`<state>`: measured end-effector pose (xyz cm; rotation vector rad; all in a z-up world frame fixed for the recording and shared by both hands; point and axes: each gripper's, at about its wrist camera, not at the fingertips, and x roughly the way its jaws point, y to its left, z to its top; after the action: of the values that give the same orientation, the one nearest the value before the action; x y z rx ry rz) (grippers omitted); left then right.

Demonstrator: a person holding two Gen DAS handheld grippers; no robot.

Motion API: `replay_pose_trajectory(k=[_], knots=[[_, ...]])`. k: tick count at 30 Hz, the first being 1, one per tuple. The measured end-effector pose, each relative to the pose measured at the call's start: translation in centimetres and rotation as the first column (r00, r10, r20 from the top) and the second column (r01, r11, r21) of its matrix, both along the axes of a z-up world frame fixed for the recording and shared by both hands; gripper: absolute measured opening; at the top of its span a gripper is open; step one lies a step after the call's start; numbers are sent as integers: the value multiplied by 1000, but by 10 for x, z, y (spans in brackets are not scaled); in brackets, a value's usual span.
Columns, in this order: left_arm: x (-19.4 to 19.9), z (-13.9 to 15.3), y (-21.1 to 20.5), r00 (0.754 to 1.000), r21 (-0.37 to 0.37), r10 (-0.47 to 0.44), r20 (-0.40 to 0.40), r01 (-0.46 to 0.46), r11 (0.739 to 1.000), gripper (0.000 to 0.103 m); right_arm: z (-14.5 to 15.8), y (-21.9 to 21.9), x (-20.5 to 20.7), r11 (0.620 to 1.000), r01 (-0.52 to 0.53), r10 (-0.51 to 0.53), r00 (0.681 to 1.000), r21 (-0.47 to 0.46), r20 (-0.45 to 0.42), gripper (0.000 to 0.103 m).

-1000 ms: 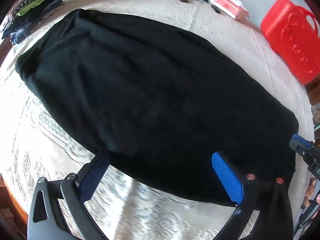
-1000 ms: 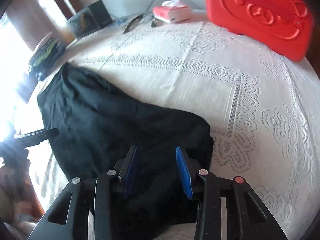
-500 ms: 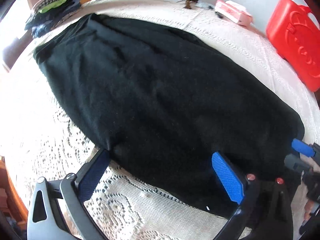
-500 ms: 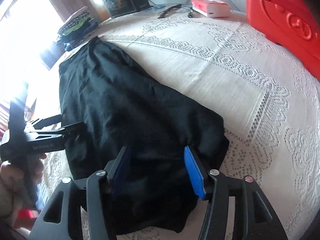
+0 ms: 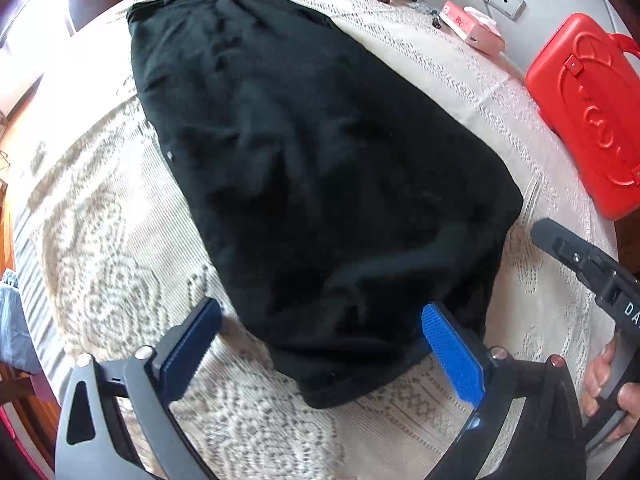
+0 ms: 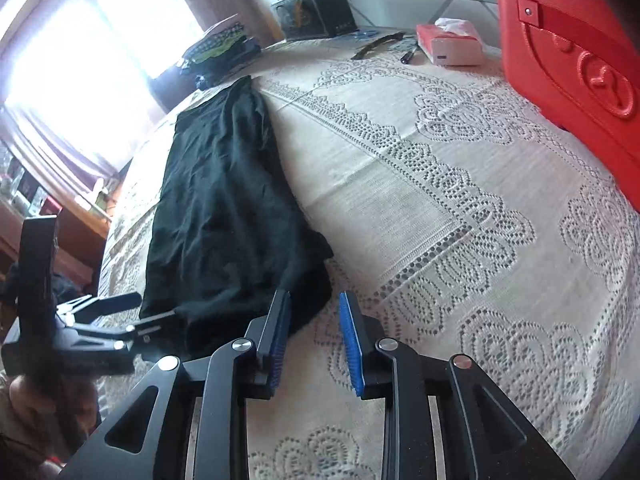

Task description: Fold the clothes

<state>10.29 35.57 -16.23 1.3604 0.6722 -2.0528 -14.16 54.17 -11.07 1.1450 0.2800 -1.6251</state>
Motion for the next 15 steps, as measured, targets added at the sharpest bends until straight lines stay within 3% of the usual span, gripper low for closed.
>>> replay_pose_trajectory(k=[3, 5, 9, 11, 13, 15], knots=[[-4, -3, 7, 1000, -52, 14, 7, -14, 999, 103, -13, -10, -2, 1000, -31, 31, 999, -2, 32, 31], [-4, -3, 6, 1000, -51, 24, 5, -23, 998, 103, -20, -19, 0, 998, -68, 68, 997, 12, 31, 42], [-2, -1, 10, 1000, -66, 7, -7, -7, 998, 97, -21, -28, 5, 992, -127, 126, 991, -4, -38, 45], [-3, 2, 15, 1000, -68, -13, -11, 12, 998, 81, -20, -35, 12, 988, -150, 152, 983, 24, -103, 33], [-5, 5, 18, 999, -61, -34, -11, 34, 998, 52, -20, -42, 19, 984, -172, 178, 973, 53, -147, 16], [-7, 10, 16, 999, -42, -48, -6, 47, 998, 29, -19, -47, 23, 980, -188, 197, 969, 69, -151, 12]])
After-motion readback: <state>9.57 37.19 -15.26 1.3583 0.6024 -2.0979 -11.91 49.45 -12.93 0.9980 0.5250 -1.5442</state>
